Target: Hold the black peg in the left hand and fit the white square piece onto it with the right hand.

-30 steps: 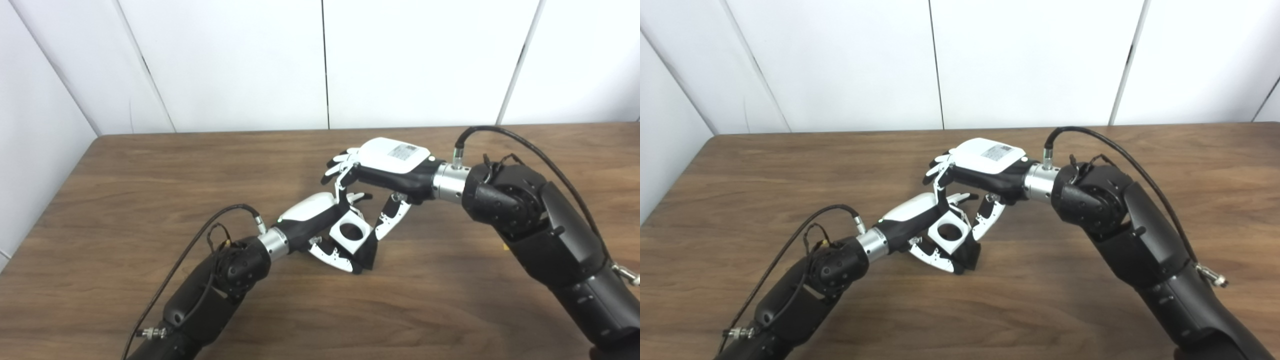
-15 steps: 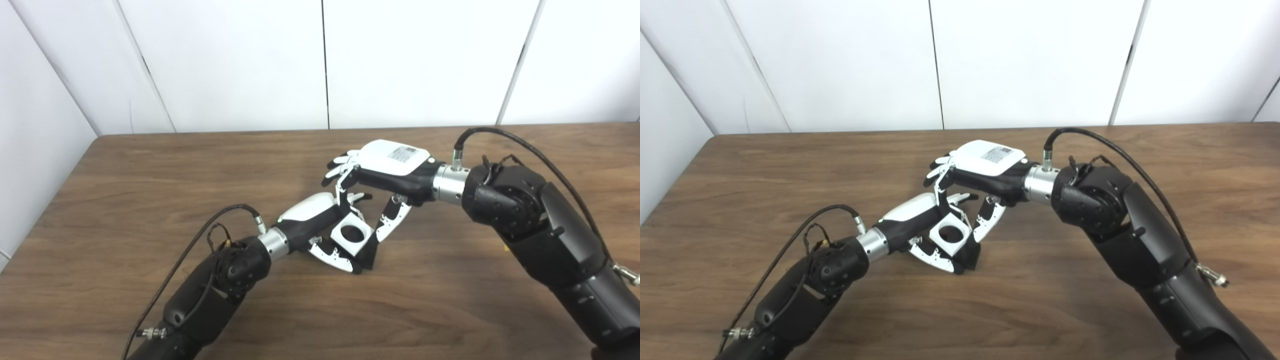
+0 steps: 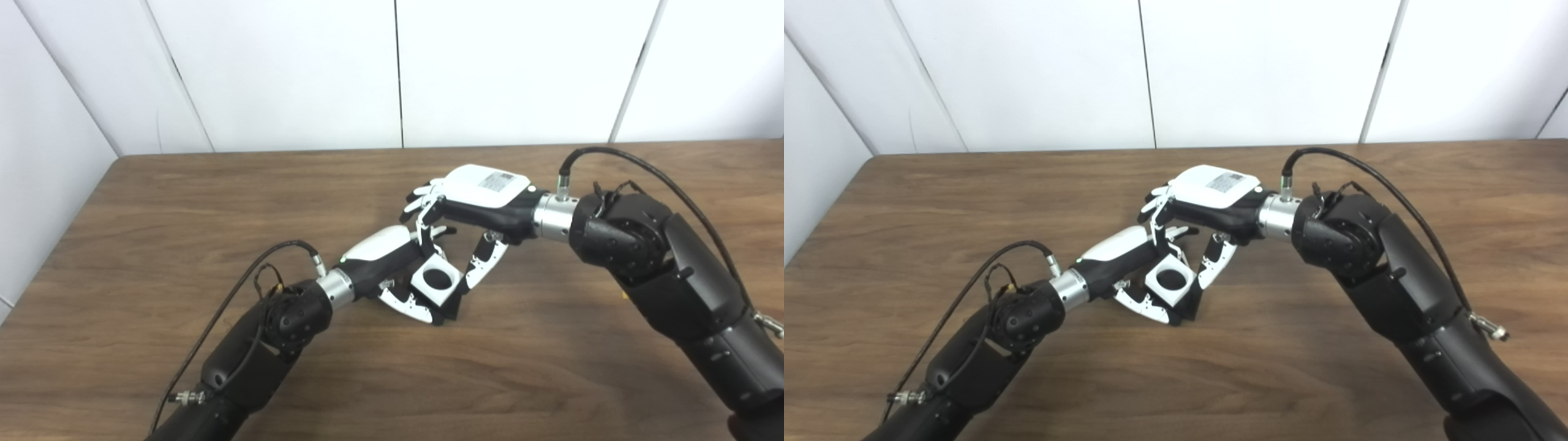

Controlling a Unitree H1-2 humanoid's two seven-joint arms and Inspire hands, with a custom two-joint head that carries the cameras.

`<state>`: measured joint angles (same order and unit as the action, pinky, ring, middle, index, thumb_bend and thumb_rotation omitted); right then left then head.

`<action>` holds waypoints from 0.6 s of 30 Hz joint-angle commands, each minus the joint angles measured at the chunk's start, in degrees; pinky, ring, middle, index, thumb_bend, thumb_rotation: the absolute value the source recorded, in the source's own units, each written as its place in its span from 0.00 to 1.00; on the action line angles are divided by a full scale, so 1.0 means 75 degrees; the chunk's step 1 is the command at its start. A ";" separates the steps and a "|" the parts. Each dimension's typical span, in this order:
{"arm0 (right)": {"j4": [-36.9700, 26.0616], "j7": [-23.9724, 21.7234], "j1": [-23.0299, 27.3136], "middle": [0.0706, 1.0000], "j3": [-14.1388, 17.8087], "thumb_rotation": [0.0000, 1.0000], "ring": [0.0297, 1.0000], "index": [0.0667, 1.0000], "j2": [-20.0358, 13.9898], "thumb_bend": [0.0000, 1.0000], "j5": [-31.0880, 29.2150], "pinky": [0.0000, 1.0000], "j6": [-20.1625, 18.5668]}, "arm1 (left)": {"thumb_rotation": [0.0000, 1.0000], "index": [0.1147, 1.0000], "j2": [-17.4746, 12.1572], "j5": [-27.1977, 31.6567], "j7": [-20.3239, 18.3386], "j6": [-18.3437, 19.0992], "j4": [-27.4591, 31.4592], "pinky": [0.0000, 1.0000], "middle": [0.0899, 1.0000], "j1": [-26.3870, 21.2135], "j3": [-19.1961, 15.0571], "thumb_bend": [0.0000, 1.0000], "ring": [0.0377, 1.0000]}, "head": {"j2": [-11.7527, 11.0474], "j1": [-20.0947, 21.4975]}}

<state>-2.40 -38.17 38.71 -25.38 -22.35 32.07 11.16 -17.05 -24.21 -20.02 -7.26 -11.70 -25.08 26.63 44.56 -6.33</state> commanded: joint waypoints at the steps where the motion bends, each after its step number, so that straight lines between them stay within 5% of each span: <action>1: -0.0059 0.0167 0.0344 0.83 0.0103 0.14 0.93 0.44 -0.0056 0.52 -0.0026 0.95 0.0211 | 0.08 0.43 -0.0016 -0.0406 -0.0286 0.0377 -0.0141 0.97 1.00 0.0146 0.0237 0.52 1.00 | 0.0009 -0.0005; 18: 0.0493 0.0462 0.0218 0.84 0.0082 0.14 0.93 0.44 0.0019 0.52 0.0077 0.96 0.0209 | 0.08 0.43 0.0016 -0.0409 -0.0295 0.0451 -0.0087 0.96 1.00 0.0129 0.0267 0.52 1.00 | 0.0027 -0.0065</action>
<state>1.30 -35.93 38.71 -24.99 -22.30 32.39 11.39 -16.90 -24.33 -20.08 -6.10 -11.23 -25.02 26.70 44.65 -6.68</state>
